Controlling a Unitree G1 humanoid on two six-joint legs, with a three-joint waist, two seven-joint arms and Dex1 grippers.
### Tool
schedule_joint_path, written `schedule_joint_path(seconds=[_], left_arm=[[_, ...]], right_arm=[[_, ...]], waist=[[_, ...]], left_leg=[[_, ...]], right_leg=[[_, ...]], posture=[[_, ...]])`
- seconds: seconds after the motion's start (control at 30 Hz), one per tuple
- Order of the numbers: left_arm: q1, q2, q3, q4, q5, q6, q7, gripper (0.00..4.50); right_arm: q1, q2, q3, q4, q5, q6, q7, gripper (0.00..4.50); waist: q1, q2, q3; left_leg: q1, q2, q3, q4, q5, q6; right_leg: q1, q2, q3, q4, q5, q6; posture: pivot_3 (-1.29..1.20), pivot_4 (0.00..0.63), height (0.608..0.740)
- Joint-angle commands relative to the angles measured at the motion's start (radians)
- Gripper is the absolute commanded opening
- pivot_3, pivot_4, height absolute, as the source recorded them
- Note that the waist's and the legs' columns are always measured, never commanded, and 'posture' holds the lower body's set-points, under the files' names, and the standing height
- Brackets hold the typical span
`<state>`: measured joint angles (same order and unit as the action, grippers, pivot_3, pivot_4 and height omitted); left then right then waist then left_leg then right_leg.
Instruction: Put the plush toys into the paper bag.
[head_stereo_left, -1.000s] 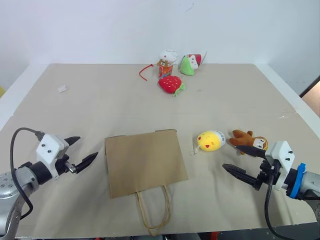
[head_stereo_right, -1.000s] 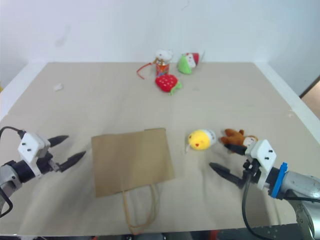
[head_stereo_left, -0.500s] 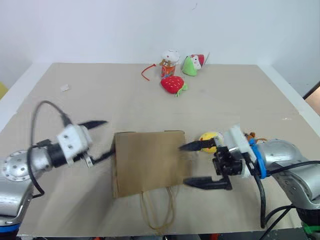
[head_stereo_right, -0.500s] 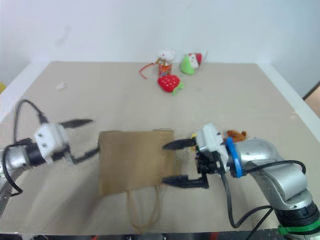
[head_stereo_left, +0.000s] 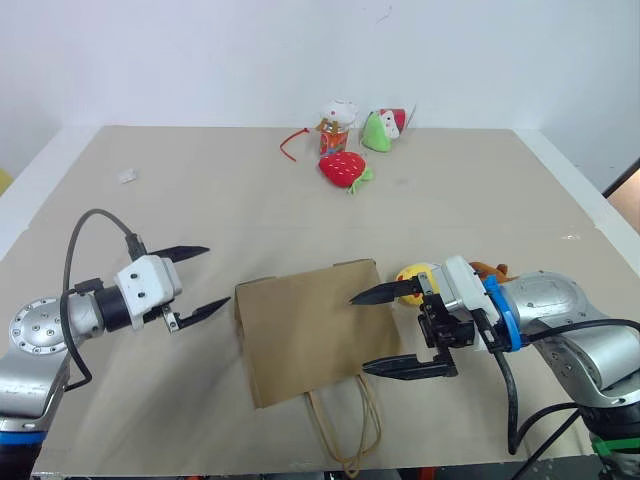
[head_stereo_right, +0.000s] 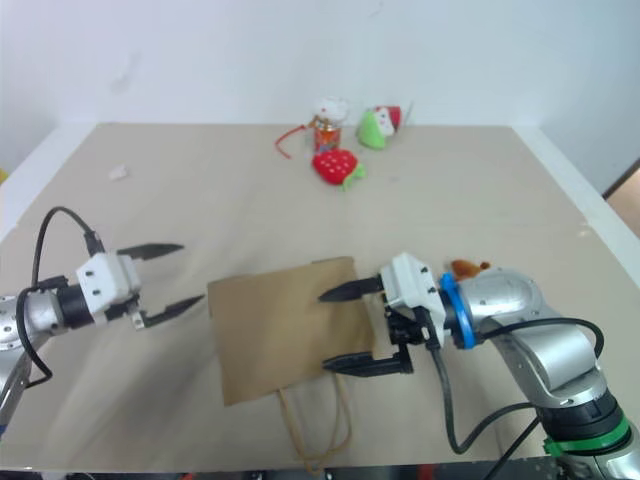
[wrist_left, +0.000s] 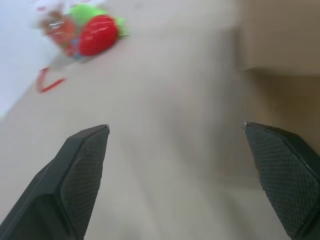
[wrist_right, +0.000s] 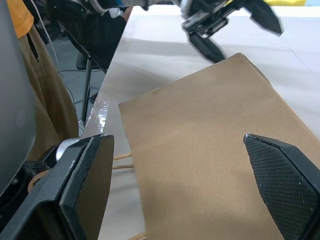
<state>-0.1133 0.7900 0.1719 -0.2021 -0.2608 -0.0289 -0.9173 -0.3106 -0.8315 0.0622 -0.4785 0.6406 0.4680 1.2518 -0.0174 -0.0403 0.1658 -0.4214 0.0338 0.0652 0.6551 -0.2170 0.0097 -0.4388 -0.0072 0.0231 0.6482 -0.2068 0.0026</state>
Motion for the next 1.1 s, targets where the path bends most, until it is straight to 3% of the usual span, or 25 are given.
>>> schedule_joint_path(seconds=[0.03, 0.2, 0.3, 0.5, 0.67, 0.83, 1.1], left_arm=[[-0.089, -0.028, -0.018, 0.066, 0.023, -0.053, 0.023, 4.44], [-0.185, -0.066, -0.054, 0.14, 0.037, -0.07, 0.028, 4.44], [-0.152, -0.03, -0.025, 0.109, -0.016, -0.056, -0.037, 4.44], [-0.015, 0.099, 0.108, -0.049, -0.272, 0.273, -0.123, 4.44], [0.097, 0.151, 0.165, -0.13, -0.35, 0.391, -0.166, 4.44], [0.108, 0.098, 0.07, -0.207, -0.347, 0.432, -0.133, 4.44], [0.019, -0.007, -0.022, -0.122, -0.315, 0.432, -0.087, 4.44]], right_arm=[[0.001, 0.011, -0.004, -0.007, -0.017, -0.026, -0.013, 4.5], [0.018, 0.014, -0.011, -0.007, -0.033, -0.033, -0.035, 4.5], [0.044, 0.005, -0.022, -0.012, -0.037, -0.043, -0.033, 4.5], [0.071, 0.0, -0.033, -0.008, -0.048, -0.062, -0.04, 4.5], [0.085, -0.001, -0.036, -0.005, -0.054, -0.072, -0.048, 4.5], [0.092, -0.003, -0.033, -0.002, -0.066, -0.081, -0.048, 4.5], [0.12, -0.016, -0.048, -0.014, -0.078, -0.092, -0.06, 4.5]], waist=[[0.0, 0.0, 0.0], [0.001, 0.0, 0.0], [-0.005, 0.0, 0.0], [-0.005, -0.001, 0.0], [-0.004, 0.0, 0.0], [0.0, 0.0, 0.0], [0.0, -0.001, 0.0]], left_leg=[[0.0, 0.0, 0.0, 0.0, 0.0, 0.0], [-0.001, -0.002, 0.001, 0.0, 0.0, 0.0], [-0.001, -0.002, 0.002, 0.0, 0.0, 0.0], [0.0, 0.002, 0.0, 0.0, 0.0, 0.0], [0.003, 0.003, 0.0, 0.0, 0.001, -0.002], [0.004, 0.002, 0.001, 0.0, 0.001, -0.002], [0.004, 0.002, 0.001, 0.0, 0.001, -0.002]], right_leg=[[0.0, 0.0, 0.0, 0.0, 0.0, 0.0], [0.0, 0.0, 0.0, 0.0, 0.002, 0.004], [0.0, -0.001, 0.001, 0.0, 0.002, 0.004], [-0.001, 0.0, -0.001, 0.002, 0.001, 0.002], [0.001, 0.0, -0.003, 0.003, -0.001, -0.003], [0.001, -0.002, -0.003, 0.002, -0.001, -0.003], [0.001, 0.001, -0.003, 0.003, -0.001, -0.003]], posture=[[0.0, 0.15, 0.74], [0.0, 0.15, 0.74], [0.0, 0.15, 0.74], [0.0, 0.15, 0.74], [0.0, 0.15, 0.74], [0.0, 0.15, 0.74], [0.0, 0.15, 0.74]])
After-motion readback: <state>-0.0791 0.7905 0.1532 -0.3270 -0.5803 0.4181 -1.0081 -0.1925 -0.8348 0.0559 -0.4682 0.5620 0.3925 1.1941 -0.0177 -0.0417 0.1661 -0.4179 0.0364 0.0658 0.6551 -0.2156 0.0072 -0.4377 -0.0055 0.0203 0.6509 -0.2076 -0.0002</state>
